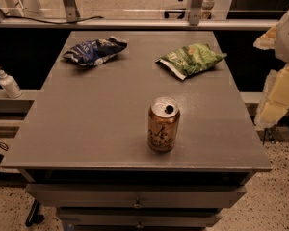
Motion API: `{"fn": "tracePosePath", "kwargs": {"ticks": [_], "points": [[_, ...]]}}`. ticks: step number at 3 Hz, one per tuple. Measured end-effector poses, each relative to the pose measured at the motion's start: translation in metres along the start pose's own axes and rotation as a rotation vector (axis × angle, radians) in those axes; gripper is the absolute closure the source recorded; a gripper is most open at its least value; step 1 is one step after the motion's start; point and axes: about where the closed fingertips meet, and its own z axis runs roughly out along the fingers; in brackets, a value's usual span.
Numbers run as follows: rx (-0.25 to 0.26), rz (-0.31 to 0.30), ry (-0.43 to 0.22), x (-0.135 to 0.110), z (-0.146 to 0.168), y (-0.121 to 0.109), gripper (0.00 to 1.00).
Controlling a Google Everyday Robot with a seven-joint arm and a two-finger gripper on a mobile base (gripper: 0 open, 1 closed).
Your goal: Move blue chip bag near orange can
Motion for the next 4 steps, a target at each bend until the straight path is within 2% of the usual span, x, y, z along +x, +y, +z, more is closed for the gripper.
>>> {"fn": "tracePosePath", "kwargs": {"ticks": [2,3,4], "points": [[0.013,-0.019,-0.024,-0.008,0.001,-0.006,0.0],[0.027,-0.079,-0.107,-0.037,0.014,-0.03,0.0],[0.039,-0.146,-0.213,-0.077,0.032,-0.061,0.0]]}}
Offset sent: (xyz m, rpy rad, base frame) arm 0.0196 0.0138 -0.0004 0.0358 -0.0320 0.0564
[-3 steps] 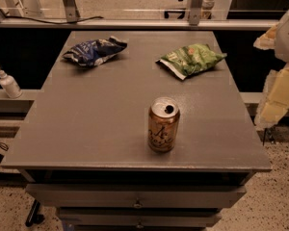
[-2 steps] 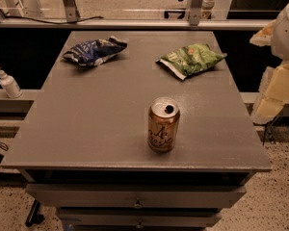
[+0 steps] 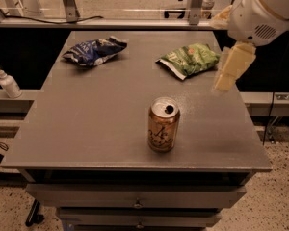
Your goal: Move blue chip bag near orange can
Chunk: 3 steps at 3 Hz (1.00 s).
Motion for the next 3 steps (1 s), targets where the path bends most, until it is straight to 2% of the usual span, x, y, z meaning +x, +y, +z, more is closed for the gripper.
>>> {"fn": "tracePosePath", "kwargs": {"ticks": [1,2,3], "points": [[0.019,-0.065,-0.108,-0.044,0.0226,-0.0311,0.0],[0.019,-0.065,-0.108,-0.044,0.0226,-0.0311,0.0],[0.021,-0.111,-0.141,-0.0508,0.0282,-0.0319,0.0]]}}
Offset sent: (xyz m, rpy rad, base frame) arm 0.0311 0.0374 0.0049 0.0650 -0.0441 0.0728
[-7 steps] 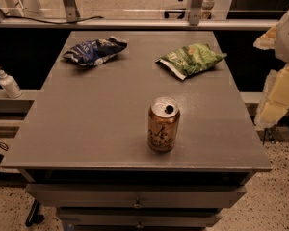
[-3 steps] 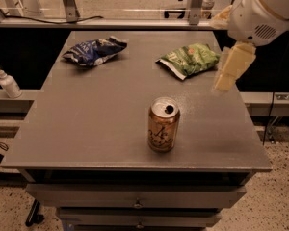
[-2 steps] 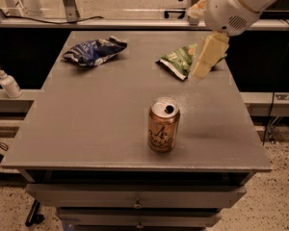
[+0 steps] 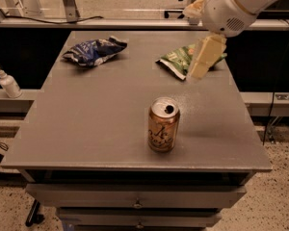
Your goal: Move blue chip bag near orange can
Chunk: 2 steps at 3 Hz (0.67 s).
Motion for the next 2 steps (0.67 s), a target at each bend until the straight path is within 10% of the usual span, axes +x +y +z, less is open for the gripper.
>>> {"fn": "tracePosePath", "kwargs": {"ticks": [2], "points": [[0.019,-0.079,-0.181,-0.049,0.099,-0.044,0.0]]}}
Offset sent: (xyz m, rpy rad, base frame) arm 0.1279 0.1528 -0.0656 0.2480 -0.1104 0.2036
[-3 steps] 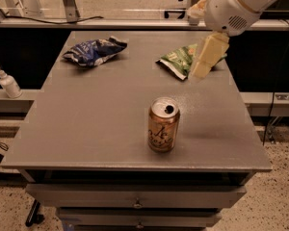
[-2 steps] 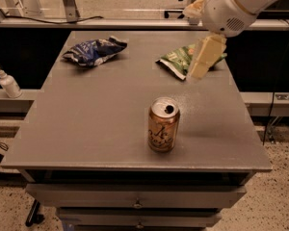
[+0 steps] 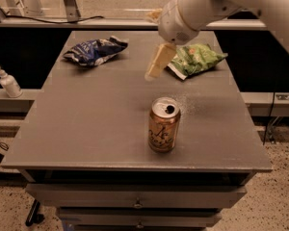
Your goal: Move blue chip bag near orange can
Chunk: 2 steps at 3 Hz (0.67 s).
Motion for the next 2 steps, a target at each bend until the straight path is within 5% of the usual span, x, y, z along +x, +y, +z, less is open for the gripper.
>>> {"fn": "tracePosePath", "kwargs": {"ticks": [2], "points": [[0.042,-0.032,-0.126,-0.035,0.1,-0.062,0.0]]}}
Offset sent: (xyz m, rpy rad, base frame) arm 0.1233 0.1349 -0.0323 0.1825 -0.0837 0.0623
